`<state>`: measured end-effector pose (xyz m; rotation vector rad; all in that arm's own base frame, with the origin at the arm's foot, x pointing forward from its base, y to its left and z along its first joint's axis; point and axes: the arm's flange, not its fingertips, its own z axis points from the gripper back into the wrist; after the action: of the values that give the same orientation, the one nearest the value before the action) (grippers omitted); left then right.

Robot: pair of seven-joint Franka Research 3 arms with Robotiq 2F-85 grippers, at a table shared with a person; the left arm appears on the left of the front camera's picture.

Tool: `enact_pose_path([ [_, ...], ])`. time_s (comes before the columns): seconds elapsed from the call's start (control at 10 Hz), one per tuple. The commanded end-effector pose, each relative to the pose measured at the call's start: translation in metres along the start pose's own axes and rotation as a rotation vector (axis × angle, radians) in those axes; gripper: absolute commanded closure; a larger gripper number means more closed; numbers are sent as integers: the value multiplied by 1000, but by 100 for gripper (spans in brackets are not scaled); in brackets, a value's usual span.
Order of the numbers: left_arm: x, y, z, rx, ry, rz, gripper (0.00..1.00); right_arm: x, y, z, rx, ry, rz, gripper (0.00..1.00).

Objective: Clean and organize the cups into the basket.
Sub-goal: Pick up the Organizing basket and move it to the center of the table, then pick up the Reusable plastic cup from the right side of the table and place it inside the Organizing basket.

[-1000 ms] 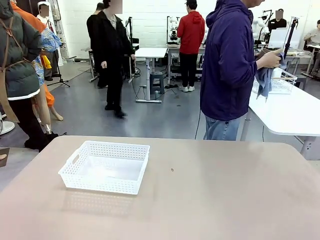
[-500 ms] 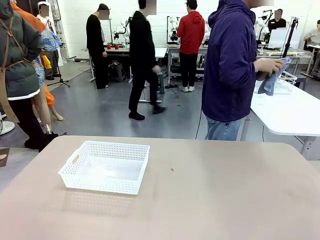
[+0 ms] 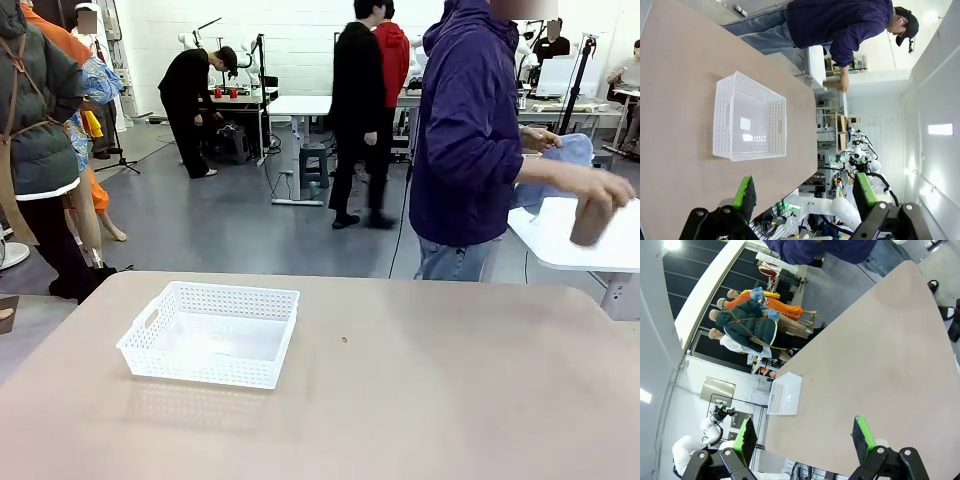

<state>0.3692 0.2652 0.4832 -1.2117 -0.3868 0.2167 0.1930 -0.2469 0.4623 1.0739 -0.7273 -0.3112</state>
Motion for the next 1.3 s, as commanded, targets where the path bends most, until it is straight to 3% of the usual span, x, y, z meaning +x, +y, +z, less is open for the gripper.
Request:
enact_pose_path([
  [0.0,2,-2,3,-4,4,-4,0,3,0,0,5,-13,16,0],
  [1.2,0,0,0,0,0,0,0,0,0,0,0,0,0,0],
])
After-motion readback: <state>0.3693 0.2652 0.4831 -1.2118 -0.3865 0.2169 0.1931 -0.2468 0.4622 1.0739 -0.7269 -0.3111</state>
